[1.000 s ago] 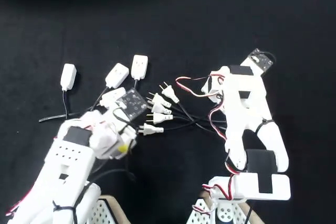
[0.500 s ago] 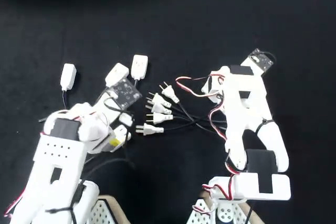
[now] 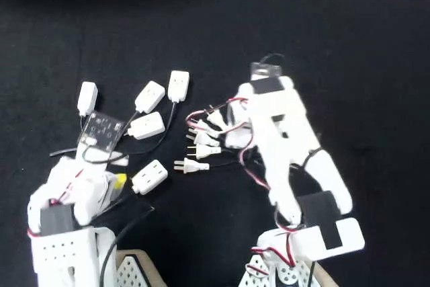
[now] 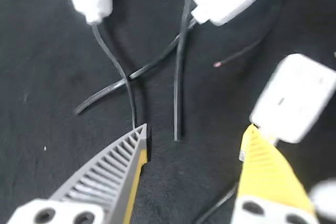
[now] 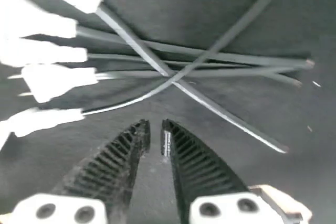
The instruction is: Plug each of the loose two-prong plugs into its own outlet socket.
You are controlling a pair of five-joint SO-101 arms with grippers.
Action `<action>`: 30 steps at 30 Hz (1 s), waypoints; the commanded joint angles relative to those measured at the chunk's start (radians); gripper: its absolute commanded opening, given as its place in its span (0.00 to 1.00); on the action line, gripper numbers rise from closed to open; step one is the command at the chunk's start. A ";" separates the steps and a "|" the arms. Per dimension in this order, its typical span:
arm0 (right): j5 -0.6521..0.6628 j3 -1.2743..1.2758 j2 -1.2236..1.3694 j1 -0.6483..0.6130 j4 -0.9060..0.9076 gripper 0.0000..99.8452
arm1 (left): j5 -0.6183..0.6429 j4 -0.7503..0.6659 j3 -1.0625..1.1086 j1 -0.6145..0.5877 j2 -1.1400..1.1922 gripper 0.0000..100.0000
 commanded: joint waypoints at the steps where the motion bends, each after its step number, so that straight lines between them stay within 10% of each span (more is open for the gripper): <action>1: -0.066 -0.038 -0.002 -0.127 -0.023 0.06 | 0.014 -0.035 0.163 -0.071 -0.233 0.28; 13: -0.407 -0.099 0.305 -0.226 -0.265 0.37 | 0.071 -0.044 0.315 -0.090 -0.345 0.28; 24: -0.453 -0.213 0.469 -0.146 -0.262 0.03 | 0.068 -0.051 0.344 -0.094 -0.345 0.28; 30: -0.420 -0.266 0.469 -0.124 -0.110 0.01 | 0.008 -0.049 0.352 -0.096 -0.345 0.28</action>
